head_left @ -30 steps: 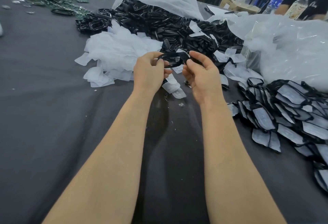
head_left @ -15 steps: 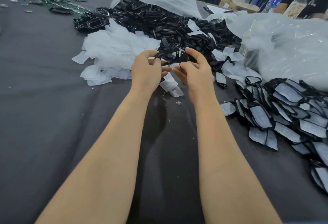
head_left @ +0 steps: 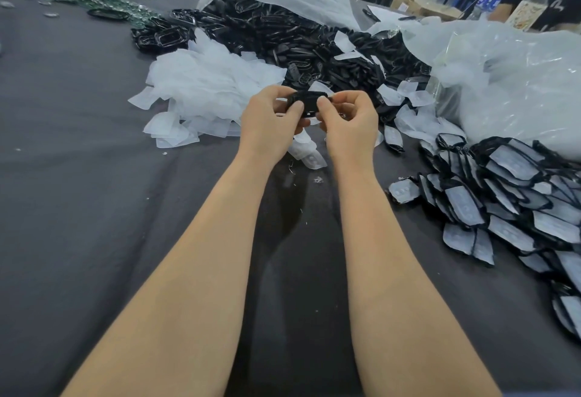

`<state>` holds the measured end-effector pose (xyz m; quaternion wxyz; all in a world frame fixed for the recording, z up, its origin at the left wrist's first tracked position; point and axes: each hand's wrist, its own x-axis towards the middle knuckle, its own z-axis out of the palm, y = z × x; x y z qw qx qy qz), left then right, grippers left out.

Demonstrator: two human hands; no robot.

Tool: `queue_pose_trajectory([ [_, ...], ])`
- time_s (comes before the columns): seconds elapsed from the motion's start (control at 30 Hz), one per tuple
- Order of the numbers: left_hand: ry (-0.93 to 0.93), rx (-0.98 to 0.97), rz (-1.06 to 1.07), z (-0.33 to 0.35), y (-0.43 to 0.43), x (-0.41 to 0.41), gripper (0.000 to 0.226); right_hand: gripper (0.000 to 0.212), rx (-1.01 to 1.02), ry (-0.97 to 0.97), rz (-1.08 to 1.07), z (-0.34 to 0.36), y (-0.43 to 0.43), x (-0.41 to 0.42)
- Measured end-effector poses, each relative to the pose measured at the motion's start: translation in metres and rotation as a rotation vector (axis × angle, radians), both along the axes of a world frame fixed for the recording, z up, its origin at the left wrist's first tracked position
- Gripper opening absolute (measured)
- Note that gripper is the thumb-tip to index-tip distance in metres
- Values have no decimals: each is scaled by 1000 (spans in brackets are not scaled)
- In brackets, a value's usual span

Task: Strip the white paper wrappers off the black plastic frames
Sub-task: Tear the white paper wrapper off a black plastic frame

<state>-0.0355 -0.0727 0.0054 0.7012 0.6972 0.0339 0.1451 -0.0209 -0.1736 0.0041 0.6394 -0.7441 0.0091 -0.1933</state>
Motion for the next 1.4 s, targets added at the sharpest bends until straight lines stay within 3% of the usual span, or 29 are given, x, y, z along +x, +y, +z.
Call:
queue_pose_trajectory([
  [0.37, 1, -109, -72, 4, 1, -3, 15, 13, 268, 78, 75, 1, -6, 3],
  [0.53, 14, 28, -14, 1, 1, -1, 16, 6, 70, 52, 52, 1, -5, 3],
  [0.63, 8, 101, 14, 1, 3, -2, 14, 12, -45, 18, 24, 1, -3, 1],
  [0.8, -13, 60, 68, 4, 5, -3, 20, 5, -40, 57, 30, 6, -3, -2],
  [0.87, -22, -41, 148, 5, 9, -2, 19, 11, -152, 89, -14, 8, -7, -2],
  [1.03, -36, -231, 300, 4, 14, 1, 12, 39, -808, 302, 177, 6, -3, -5],
  [1.1, -36, -262, 302, 5, 13, 1, 13, 33, -878, 323, 181, 4, 1, -5],
  [1.17, -27, -285, 296, 6, 13, 0, 16, 19, -819, 230, 129, 3, -1, -5],
  [1.27, -14, -284, 288, 5, 13, -1, 16, 16, -639, 136, 41, 2, -5, -5],
  [1.4, 1, -267, 278, 6, 13, -1, 6, 10, -21, 198, 66, 8, -9, 0],
])
